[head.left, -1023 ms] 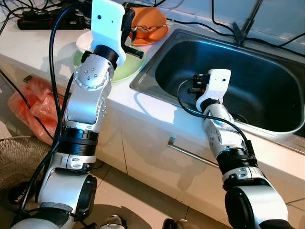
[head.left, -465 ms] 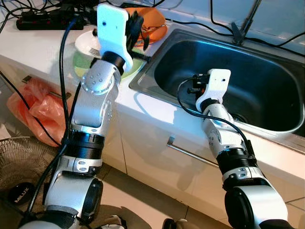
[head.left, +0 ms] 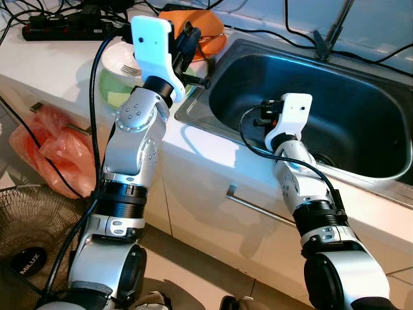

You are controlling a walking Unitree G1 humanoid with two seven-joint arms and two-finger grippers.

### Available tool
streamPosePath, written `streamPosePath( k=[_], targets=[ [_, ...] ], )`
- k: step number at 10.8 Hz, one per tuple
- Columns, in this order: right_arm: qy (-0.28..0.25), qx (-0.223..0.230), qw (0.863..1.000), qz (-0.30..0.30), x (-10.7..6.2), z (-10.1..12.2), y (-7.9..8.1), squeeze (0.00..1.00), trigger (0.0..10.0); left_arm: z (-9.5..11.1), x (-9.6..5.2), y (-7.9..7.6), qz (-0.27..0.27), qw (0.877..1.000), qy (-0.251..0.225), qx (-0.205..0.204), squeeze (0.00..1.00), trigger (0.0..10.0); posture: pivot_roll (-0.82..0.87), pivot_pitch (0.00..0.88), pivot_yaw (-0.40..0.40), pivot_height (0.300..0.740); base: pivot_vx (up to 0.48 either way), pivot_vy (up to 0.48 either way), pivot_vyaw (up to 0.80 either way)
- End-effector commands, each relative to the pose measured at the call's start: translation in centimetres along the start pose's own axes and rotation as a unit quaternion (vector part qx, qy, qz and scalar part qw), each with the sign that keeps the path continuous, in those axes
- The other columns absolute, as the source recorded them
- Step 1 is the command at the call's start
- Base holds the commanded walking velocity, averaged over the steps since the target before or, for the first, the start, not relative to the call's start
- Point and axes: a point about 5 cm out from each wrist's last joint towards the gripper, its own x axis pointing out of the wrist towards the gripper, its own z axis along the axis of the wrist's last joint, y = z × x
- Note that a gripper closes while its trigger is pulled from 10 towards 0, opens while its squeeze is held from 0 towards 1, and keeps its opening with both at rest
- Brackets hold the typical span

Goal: Kitchen organization

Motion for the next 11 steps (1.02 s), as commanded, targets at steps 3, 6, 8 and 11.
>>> streamPosePath(
  k=[3, 6, 8, 11],
  targets=[
    [-0.053, -0.033, 0.998, 0.013, 0.3, 2.2, -0.5, 0.0, 10.0, -0.1, -0.1, -0.3, -0.017, 1.0, -0.006, -0.025, 0.0, 10.0, 0.1, 0.108, -0.049, 0.74, 0.0, 0.0, 0.0],
    [-0.111, -0.063, 0.992, 0.012, 0.9, 6.0, -1.6, 0.0, 10.0, -0.1, -0.1, -0.2, -0.025, 0.999, -0.006, -0.035, 0.0, 10.0, 0.08, 0.096, -0.039, 0.74, 0.0, 0.0, 0.0],
    [-0.122, -0.126, 0.984, 0.026, 0.7, 6.5, -2.3, 1.0, 10.0, -0.5, -0.3, -0.1, -0.025, 0.999, 0.003, -0.039, 0.0, 10.0, 0.08, 0.085, -0.032, 0.74, 0.0, 0.0, 0.0],
    [-0.12, -0.193, 0.972, 0.067, 0.2, 6.0, -2.1, 1.0, 10.0, -0.8, -0.4, 0.2, -0.028, 0.999, 0.009, -0.046, 0.0, 10.0, 0.07, 0.074, -0.025, 0.74, 0.0, 0.0, 0.0]
  ],
)
